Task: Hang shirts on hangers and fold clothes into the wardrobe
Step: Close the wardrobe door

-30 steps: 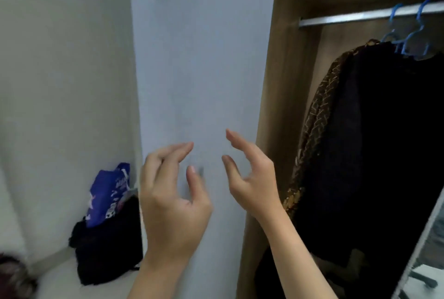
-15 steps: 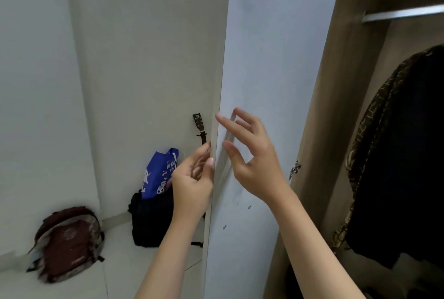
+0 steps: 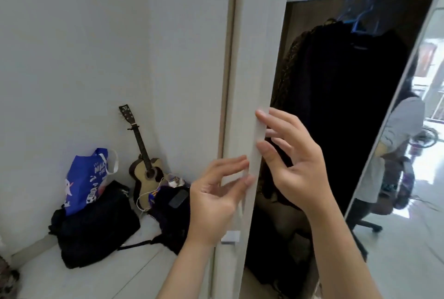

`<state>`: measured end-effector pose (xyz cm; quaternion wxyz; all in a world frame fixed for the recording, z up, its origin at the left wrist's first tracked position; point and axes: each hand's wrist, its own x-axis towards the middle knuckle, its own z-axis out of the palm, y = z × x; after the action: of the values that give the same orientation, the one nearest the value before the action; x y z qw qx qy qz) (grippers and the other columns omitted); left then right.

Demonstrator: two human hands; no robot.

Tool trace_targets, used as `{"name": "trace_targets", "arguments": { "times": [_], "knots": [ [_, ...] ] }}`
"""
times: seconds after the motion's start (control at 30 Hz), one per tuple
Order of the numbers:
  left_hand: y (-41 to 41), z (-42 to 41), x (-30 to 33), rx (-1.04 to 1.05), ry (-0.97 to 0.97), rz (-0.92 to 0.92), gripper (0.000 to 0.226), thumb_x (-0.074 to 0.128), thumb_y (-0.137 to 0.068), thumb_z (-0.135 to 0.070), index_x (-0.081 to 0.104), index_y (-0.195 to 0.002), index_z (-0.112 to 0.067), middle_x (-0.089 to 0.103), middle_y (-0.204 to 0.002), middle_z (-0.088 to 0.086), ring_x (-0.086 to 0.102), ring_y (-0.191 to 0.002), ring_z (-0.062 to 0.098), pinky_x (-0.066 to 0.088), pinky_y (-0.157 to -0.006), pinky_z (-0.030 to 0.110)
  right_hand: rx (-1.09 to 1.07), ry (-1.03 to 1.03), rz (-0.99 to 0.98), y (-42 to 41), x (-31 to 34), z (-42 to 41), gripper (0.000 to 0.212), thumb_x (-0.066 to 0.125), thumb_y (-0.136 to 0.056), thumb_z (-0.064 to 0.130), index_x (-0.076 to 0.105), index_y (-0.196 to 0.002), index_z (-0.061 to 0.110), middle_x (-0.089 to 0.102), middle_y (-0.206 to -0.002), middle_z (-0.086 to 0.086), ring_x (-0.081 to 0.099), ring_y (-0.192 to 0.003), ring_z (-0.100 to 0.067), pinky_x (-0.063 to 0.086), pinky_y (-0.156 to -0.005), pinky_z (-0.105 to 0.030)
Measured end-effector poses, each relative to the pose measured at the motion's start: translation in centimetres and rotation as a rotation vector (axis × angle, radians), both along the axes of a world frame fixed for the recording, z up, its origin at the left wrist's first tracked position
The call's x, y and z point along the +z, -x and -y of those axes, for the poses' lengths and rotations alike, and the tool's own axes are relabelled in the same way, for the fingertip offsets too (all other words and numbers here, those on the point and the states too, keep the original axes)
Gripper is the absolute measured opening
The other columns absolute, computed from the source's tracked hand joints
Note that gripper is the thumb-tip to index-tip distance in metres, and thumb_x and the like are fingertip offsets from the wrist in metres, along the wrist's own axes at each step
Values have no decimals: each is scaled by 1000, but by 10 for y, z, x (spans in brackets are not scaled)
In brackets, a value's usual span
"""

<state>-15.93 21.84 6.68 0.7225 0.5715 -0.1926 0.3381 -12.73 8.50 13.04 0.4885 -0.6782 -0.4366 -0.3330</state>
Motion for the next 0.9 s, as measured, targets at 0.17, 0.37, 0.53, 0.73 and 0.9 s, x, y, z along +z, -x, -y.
{"name": "trace_targets", "arguments": {
  "times": [0.17,0.37,0.53,0.73,0.9],
  "knots": [
    [-31,52,-5,-133,-228,-5,34,77,-75,-19,69,-106,-32,54,-118,-5,54,-119,18,50,-94,35,-213,-66,-84,-1,-3,61,53,71,-84,17,51,-130,33,60,-128,13,66,-98,-14,53,-92,-35],
    [-86,100,-8,-33,-522,37,41,78,-75,-21,66,-109,-38,40,-127,-12,45,-120,4,39,-98,12,-511,-107,-58,-24,-5,118,50,70,-85,17,53,-131,29,59,-125,18,58,-112,-2,45,-95,-19],
    [-137,138,-13,87,-819,124,70,77,-74,-27,40,-127,-53,16,-138,-15,17,-130,7,25,-99,11,-886,-19,11,-64,-12,163,56,67,-84,33,45,-135,42,35,-150,-1,35,-136,-22,29,-109,-51],
    [-187,186,-21,261,-1013,120,102,81,-66,-28,14,-139,-54,6,-145,-2,14,-130,23,48,-92,35,-1215,110,-161,-109,-13,190,85,71,-80,31,16,-138,60,-3,-160,-12,-1,-145,-33,4,-103,-77],
    [-219,213,-26,330,-987,104,111,85,-61,-24,14,-142,-51,9,-148,2,17,-131,30,53,-89,43,-1306,148,-173,-147,-14,209,98,75,-76,33,4,-138,61,-14,-158,-12,-10,-145,-31,12,-101,-78]
  ]
}}
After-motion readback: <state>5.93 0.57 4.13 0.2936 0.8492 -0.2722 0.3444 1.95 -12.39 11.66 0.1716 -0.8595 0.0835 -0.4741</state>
